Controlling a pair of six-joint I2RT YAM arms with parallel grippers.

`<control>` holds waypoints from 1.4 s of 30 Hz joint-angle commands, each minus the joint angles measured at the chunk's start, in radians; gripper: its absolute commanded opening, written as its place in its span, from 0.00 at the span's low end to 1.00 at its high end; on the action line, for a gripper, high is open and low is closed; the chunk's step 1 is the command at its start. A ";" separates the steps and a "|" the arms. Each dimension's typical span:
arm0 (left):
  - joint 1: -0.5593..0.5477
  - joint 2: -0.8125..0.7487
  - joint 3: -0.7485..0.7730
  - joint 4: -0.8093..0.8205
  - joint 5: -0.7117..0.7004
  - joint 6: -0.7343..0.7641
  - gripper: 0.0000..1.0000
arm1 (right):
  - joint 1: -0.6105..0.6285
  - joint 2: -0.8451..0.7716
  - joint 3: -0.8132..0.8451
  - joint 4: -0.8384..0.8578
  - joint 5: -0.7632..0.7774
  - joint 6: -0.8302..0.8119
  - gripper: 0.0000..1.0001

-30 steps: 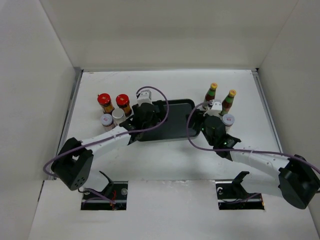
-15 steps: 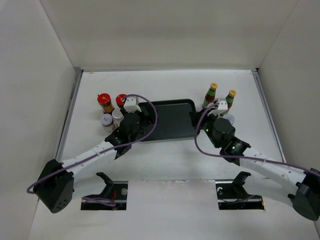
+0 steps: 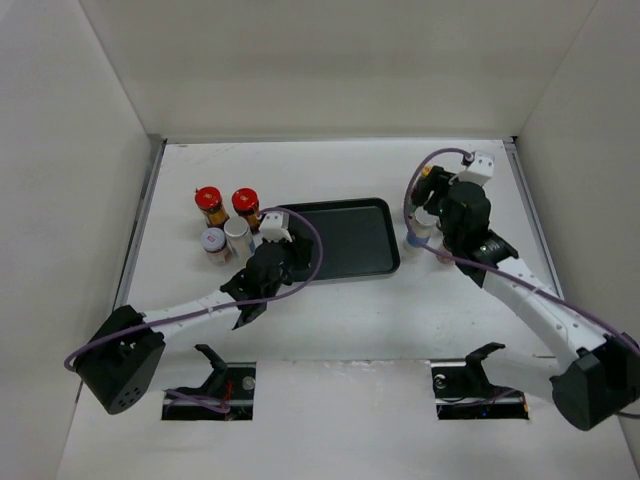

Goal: Organize the condiment bottles

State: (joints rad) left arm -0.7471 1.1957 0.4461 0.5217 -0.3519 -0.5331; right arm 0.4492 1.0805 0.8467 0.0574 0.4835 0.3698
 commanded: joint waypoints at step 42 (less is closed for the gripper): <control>-0.036 0.062 -0.141 0.406 0.106 -0.113 0.55 | -0.041 0.314 0.397 0.102 0.044 -0.241 0.30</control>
State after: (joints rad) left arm -0.7918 1.2858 0.3134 0.8627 -0.2508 -0.6342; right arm 0.3714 1.5051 1.1801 -0.0166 0.4908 0.1715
